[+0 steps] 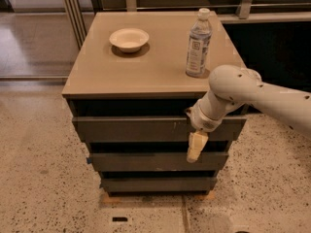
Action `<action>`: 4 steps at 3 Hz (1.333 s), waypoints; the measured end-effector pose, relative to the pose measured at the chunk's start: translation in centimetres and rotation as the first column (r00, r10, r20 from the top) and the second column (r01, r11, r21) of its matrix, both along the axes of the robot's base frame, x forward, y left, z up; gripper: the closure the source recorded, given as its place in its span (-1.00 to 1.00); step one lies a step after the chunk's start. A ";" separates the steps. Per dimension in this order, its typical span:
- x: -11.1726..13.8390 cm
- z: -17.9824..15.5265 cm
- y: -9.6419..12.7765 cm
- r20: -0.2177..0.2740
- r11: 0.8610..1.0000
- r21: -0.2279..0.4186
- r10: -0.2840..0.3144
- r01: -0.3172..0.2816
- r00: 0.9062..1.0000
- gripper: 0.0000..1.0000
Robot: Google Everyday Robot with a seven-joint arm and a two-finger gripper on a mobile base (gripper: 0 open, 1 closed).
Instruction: Open top drawer
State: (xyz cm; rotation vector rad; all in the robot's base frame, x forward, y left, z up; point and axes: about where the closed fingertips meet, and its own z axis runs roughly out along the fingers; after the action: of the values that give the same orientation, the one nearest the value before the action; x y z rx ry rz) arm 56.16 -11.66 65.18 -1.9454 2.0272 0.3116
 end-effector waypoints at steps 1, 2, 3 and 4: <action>-1.5 0.1 -0.2 -0.059 1.000 -0.005 0.002 -0.002 0.998 -1.00; -3.3 0.7 -0.2 -0.121 1.000 0.003 0.007 -0.006 0.993 -1.00; -5.5 1.4 0.1 -0.184 1.000 0.023 0.018 -0.014 0.983 -1.00; -8.0 2.7 0.6 -0.234 0.998 0.046 0.043 -0.033 0.971 -1.00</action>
Offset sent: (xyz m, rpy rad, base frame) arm -0.0573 -0.0037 0.0180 0.0161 0.2071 0.0084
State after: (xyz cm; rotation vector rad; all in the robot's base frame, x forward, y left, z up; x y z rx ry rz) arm 48.12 -11.07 67.91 -2.0054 2.1073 0.6161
